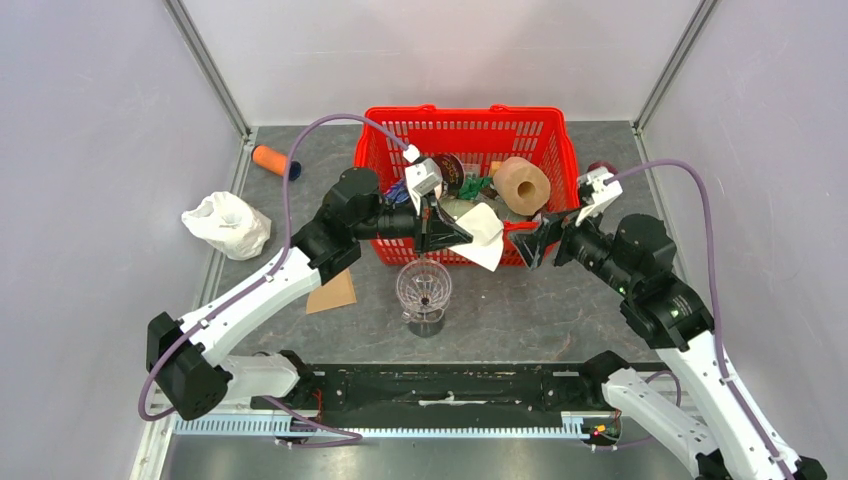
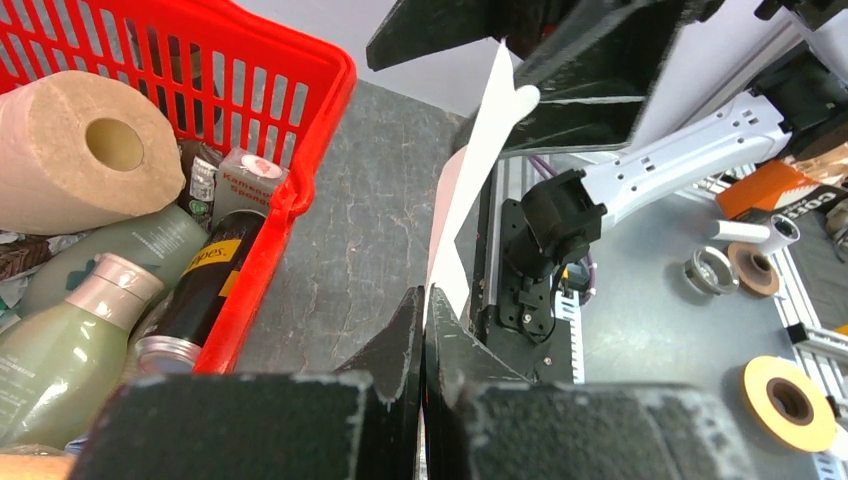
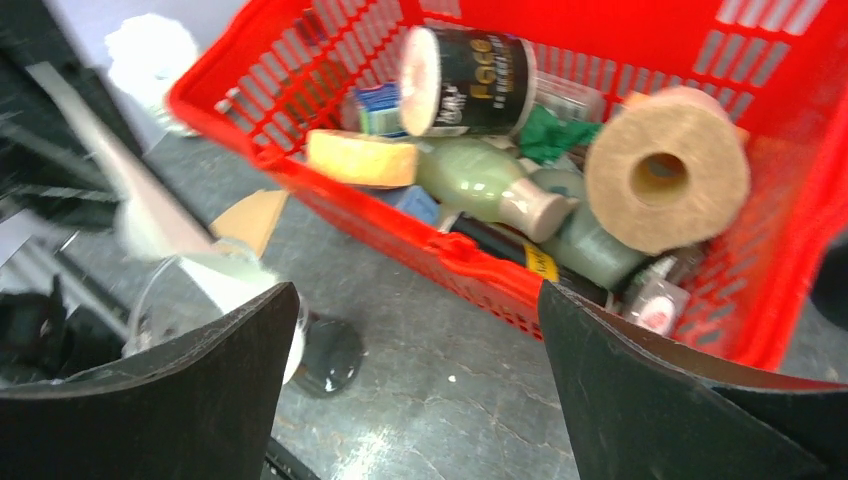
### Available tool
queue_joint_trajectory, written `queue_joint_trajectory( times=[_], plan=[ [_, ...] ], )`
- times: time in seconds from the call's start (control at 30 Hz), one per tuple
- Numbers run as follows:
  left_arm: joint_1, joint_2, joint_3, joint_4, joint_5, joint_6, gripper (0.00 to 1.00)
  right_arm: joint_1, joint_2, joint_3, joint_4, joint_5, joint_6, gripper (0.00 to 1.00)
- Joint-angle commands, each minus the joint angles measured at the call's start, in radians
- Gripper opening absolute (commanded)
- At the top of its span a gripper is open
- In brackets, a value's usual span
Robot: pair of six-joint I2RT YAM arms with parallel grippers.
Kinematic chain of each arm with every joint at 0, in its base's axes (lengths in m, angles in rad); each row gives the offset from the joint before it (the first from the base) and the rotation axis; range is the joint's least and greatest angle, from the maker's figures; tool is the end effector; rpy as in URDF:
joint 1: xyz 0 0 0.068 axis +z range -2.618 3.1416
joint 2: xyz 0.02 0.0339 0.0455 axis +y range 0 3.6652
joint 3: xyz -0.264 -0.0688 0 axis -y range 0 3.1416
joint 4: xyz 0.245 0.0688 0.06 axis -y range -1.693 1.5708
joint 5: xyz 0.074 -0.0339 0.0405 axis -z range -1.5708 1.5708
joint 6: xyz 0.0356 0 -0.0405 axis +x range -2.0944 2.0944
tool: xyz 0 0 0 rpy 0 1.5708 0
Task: Place the coffee filter in the dripper
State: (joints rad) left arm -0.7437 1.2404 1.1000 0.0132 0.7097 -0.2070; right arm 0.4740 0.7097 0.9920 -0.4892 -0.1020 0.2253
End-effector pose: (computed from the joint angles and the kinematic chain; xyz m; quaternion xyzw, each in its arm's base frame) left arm 0.1944 -0.2104 0.3755 0.4080 0.6178 -0.5154 0.4315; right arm 0.1277 0.0696 0.3889 -0.1280 0.7654 0.2528 0.5778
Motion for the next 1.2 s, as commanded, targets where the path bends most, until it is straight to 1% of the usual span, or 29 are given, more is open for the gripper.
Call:
queue_joint_trajectory(
  times=[0.0,0.07,0.13,0.2,0.37,0.5,0.63,0.83,1.17],
  plan=[
    [-0.005,-0.02,0.005,-0.007,0.047,0.098,0.02,0.004,-0.061,-0.052,0.14,-0.232,-0.095,0.97],
    [-0.005,-0.013,0.009,-0.04,0.027,0.101,0.02,0.003,-0.078,-0.068,0.201,-0.275,-0.096,0.97],
    [-0.005,-0.001,0.035,-0.083,0.004,0.103,0.02,0.004,-0.082,-0.056,0.209,-0.308,-0.11,0.97],
    [-0.005,0.013,0.058,-0.109,0.01,0.11,0.02,0.004,-0.076,-0.039,0.221,-0.288,-0.087,0.97],
    [-0.005,0.015,0.063,-0.105,0.046,0.109,0.02,0.002,-0.023,-0.003,0.271,-0.235,-0.045,0.97],
    [-0.005,0.006,0.053,-0.101,0.052,0.118,0.02,0.004,0.032,0.037,0.243,-0.188,-0.045,0.97],
    [-0.005,-0.008,0.039,-0.096,0.063,0.13,0.02,0.005,0.055,0.059,0.206,-0.12,-0.05,0.97],
    [-0.005,-0.013,0.034,-0.096,0.067,0.132,0.02,0.004,0.052,0.065,0.173,-0.128,-0.065,0.97],
    [-0.005,-0.01,0.033,-0.096,0.094,0.133,0.02,0.004,0.041,0.071,0.15,-0.066,-0.075,0.97]
  ],
)
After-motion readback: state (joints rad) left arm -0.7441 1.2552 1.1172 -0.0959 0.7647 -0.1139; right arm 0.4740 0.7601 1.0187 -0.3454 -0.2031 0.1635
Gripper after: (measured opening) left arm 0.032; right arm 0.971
